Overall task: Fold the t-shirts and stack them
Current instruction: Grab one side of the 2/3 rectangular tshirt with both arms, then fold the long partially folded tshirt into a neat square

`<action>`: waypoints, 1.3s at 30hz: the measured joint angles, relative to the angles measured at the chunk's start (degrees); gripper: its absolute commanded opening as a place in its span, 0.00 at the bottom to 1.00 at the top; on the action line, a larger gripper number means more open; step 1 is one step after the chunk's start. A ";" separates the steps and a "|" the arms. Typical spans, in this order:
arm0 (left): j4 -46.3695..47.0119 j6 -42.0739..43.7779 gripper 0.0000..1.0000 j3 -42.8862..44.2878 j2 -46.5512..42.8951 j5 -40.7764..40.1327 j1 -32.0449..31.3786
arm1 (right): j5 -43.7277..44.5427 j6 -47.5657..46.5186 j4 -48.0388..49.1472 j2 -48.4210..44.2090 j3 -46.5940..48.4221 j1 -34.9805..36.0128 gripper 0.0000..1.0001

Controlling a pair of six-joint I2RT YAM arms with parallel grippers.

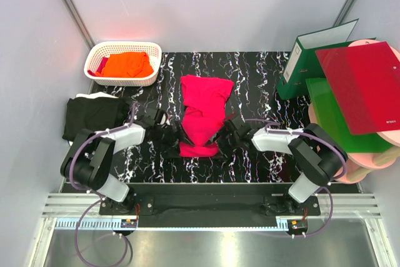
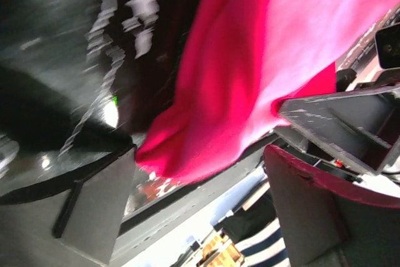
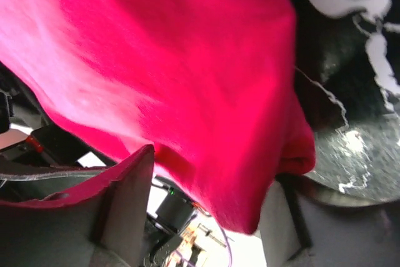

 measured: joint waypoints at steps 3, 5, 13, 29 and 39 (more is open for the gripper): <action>2.19 -0.61 0.00 1.64 3.39 -0.63 -2.36 | 1.38 -1.14 -1.77 1.53 1.79 0.02 0.00; 3.23 -1.46 0.00 1.51 6.34 -0.87 -3.67 | 1.42 -1.95 -3.19 2.56 2.40 0.02 0.00; -1.09 -1.42 0.00 1.20 3.19 -1.99 -4.92 | -1.33 -5.49 -10.62 -0.07 4.48 0.13 0.00; -20.04 -3.15 0.00 18.34 -6.08 -1.46 -5.66 | -3.61 -16.26 -26.67 -11.41 16.31 0.42 0.01; -21.59 -2.32 0.00 37.55 15.54 -0.07 -5.25 | -1.95 -31.50 -32.52 3.93 34.45 -4.68 0.01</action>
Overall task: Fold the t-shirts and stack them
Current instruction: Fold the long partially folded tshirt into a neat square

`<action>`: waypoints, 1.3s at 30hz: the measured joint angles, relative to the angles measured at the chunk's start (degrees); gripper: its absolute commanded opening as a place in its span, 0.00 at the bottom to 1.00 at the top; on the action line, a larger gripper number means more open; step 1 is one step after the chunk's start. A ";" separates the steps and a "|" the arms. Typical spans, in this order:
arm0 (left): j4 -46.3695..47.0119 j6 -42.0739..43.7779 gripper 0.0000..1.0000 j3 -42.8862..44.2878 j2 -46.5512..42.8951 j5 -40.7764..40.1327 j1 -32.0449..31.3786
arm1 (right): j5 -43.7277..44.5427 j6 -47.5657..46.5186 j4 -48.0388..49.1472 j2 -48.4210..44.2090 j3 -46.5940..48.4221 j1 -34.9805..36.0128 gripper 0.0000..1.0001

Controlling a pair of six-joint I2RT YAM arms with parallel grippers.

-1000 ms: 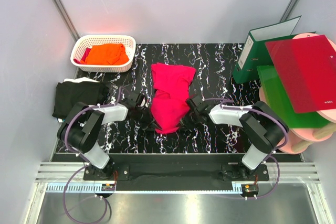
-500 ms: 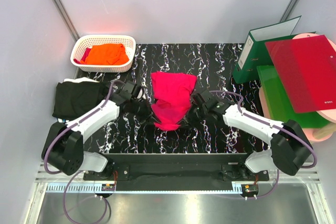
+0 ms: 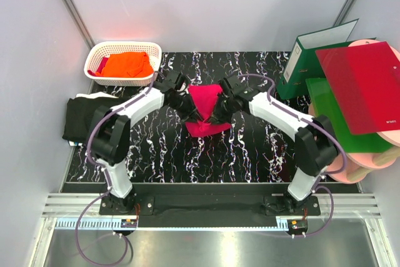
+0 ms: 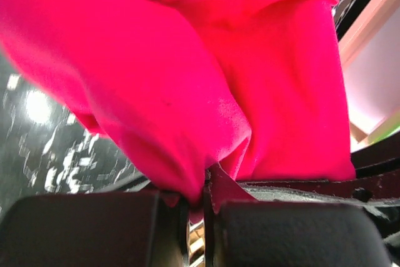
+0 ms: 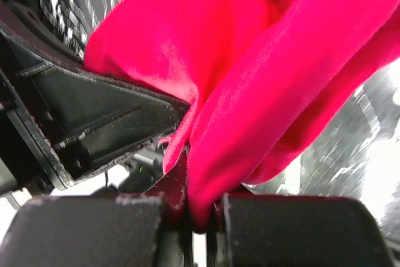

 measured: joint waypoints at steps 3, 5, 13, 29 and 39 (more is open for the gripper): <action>0.17 0.07 0.01 5.18 5.38 0.46 0.46 | -0.33 -2.93 -1.60 4.26 4.17 -3.34 0.02; 0.28 0.07 0.02 7.96 7.78 0.68 1.25 | -0.44 -4.68 -2.64 7.04 7.17 -5.68 0.02; 0.00 0.15 0.13 17.22 12.11 2.84 6.03 | -2.29 -9.55 -5.49 18.27 22.93 -11.61 0.05; 1.73 1.29 0.99 23.85 17.99 4.98 13.66 | -10.10 -12.83 -11.34 46.64 63.52 -14.64 0.07; 1.11 6.43 0.99 14.12 9.09 4.94 17.35 | -13.31 -9.66 -11.43 56.30 76.00 -19.85 0.11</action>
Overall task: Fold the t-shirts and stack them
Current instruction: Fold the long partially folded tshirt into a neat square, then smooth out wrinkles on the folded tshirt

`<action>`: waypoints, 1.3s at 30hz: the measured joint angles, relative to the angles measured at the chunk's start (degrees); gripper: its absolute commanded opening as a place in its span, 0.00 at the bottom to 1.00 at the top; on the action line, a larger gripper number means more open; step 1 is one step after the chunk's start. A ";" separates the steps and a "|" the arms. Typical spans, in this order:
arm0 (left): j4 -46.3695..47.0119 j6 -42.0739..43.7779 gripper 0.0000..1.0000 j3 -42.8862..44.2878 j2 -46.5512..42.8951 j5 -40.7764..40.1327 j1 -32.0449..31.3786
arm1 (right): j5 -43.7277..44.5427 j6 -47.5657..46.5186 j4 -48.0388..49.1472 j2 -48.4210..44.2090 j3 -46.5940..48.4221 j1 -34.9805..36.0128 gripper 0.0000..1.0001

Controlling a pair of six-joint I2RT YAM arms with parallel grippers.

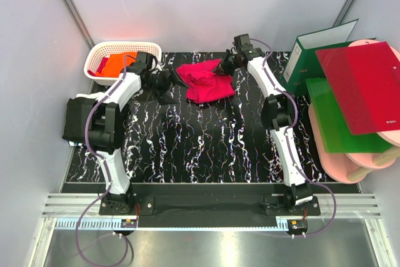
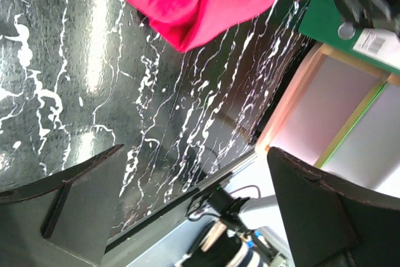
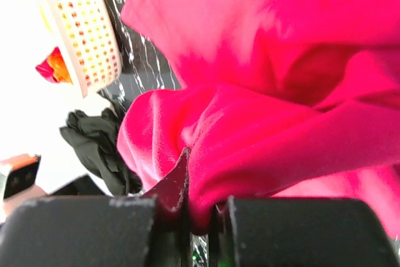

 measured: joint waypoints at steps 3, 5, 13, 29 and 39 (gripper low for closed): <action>0.17 1.57 0.99 -1.51 -1.31 0.28 -0.11 | -1.75 1.07 3.06 2.01 0.42 -0.76 0.31; 0.37 2.75 0.99 -3.08 -1.42 0.74 -0.39 | -2.47 1.51 5.64 3.52 0.61 -0.79 0.63; -1.01 7.17 0.99 -6.97 -0.24 2.49 -4.20 | -0.28 -0.39 12.59 6.38 1.77 -0.39 1.00; 11.74 -6.99 0.99 3.30 15.78 -4.42 -9.46 | 11.26 -11.15 14.78 -31.85 -24.17 -0.96 1.00; 18.27 -13.75 0.00 15.28 24.83 -7.23 -12.66 | 11.65 -12.83 15.74 -51.45 -36.15 -3.69 1.00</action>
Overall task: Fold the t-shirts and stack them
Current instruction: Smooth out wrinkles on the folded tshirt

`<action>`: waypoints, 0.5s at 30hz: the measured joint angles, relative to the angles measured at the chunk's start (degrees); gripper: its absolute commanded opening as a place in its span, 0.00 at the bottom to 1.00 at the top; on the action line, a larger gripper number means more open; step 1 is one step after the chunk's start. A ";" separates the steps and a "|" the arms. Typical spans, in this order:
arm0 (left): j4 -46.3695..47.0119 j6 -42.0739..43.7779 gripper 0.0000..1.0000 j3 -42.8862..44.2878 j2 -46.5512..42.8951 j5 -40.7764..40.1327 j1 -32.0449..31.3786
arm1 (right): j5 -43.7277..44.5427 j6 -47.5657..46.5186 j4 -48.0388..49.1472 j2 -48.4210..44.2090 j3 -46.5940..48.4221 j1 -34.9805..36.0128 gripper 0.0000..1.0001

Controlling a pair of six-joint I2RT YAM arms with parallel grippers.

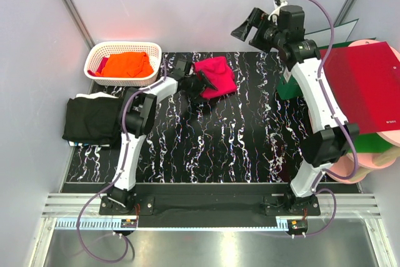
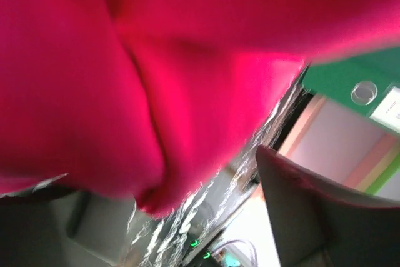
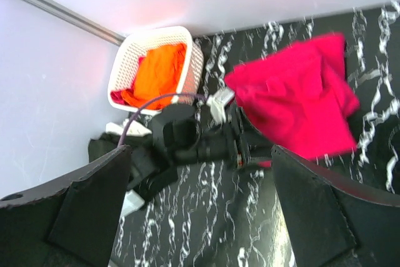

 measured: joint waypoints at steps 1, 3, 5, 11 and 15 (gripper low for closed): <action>0.48 -0.90 0.00 1.09 1.18 -0.31 -0.20 | 0.00 -0.02 -0.15 -0.90 -1.66 -0.04 1.00; 0.50 -1.33 0.00 2.84 3.69 -0.90 -0.44 | -0.17 0.00 -0.22 -1.95 -4.66 -0.02 1.00; 0.66 -2.27 0.00 3.48 4.70 0.42 -0.50 | -0.31 0.02 -0.20 -2.80 -8.48 -0.02 1.00; 1.18 0.28 0.00 -8.76 -2.73 1.75 -0.31 | -1.81 0.46 -1.49 -3.69 -19.69 -0.02 1.00; -1.88 3.78 0.00 -24.39 -13.35 3.13 -0.28 | -3.10 0.42 -1.84 -3.74 -24.33 -0.02 1.00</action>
